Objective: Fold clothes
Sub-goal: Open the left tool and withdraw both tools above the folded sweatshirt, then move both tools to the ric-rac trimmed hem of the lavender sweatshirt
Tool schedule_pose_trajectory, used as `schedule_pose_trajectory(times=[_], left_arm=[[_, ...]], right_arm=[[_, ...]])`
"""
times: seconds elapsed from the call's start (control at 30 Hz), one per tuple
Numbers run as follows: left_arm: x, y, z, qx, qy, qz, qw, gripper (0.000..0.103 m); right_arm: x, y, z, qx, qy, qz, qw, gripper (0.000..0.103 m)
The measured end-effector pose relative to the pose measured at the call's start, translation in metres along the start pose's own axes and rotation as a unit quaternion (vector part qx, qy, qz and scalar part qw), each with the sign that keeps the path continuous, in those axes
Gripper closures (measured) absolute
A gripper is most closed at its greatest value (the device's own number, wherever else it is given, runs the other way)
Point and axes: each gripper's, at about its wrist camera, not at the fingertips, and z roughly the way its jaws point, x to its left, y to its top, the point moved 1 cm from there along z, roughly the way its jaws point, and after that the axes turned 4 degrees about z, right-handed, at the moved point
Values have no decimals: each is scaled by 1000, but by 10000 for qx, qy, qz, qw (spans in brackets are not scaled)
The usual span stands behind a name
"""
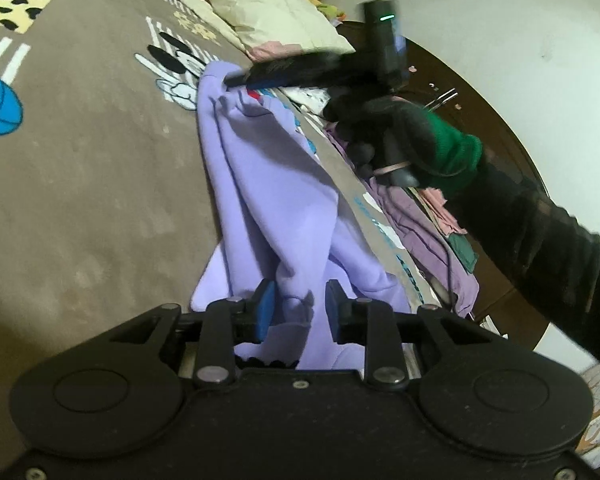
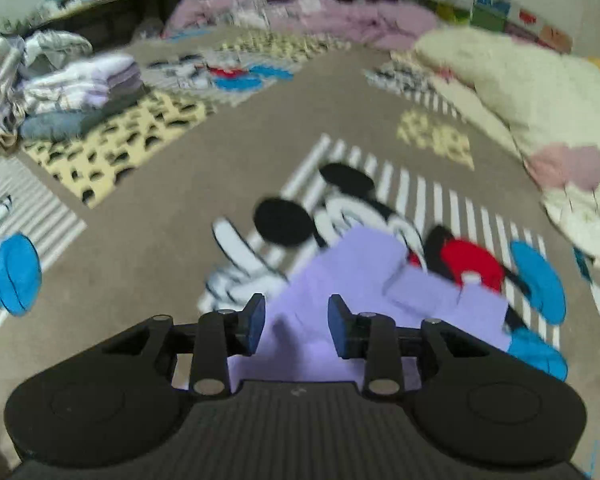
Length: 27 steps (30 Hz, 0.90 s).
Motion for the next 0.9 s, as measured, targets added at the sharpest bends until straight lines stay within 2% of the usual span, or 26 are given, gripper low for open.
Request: schedule_pose_trajectory(times=[0.07, 0.1, 0.17, 0.27, 0.37, 0.43, 0.53, 0.6, 0.7, 0.73, 0.77, 0.83, 0.9], left_arm=[[2, 1, -2, -22, 25, -41, 10000, 78], [4, 1, -3, -36, 35, -64, 10000, 78], [8, 5, -12, -198, -65, -209, 9996, 78], [19, 10, -28, -622, -53, -526, 9967, 78], [28, 14, -39, -970, -61, -837, 9917, 78], [29, 14, -40, -1040, -78, -868, 9908, 78], [29, 14, -40, -1124, -74, -862, 9899, 78], [27, 12, -41, -1181, -15, -774, 9900, 78], [25, 10, -40, -1258, 35, -646, 9899, 77], [23, 9, -41, -1277, -9, -595, 9900, 69], [19, 8, -43, -1310, -50, -510, 9901, 52], [8, 8, -42, -1366, -127, -242, 9903, 42], [-11, 6, -45, -1324, -17, 254, 9909, 39]], right_arm=[[2, -9, 29, 509, -184, -99, 9985, 63], [6, -16, 39, 597, -286, -241, 9975, 63], [10, -16, 29, 496, -366, -218, 9979, 64], [15, -20, -23, -102, -106, -49, 9999, 63], [32, -46, -80, -574, 51, -28, 9983, 60], [51, -78, -105, -706, 164, -53, 9974, 49], [78, -129, -115, -649, 254, -21, 9976, 47], [90, -168, -90, -558, -19, -50, 9984, 45], [91, -180, -92, -832, -127, 241, 9962, 44], [91, -179, -98, -902, -166, 321, 9953, 45], [92, -178, -109, -987, -218, 351, 9943, 45], [89, -183, -143, -1254, -295, 348, 9911, 43], [80, -195, -181, -1481, -405, 292, 9877, 35]])
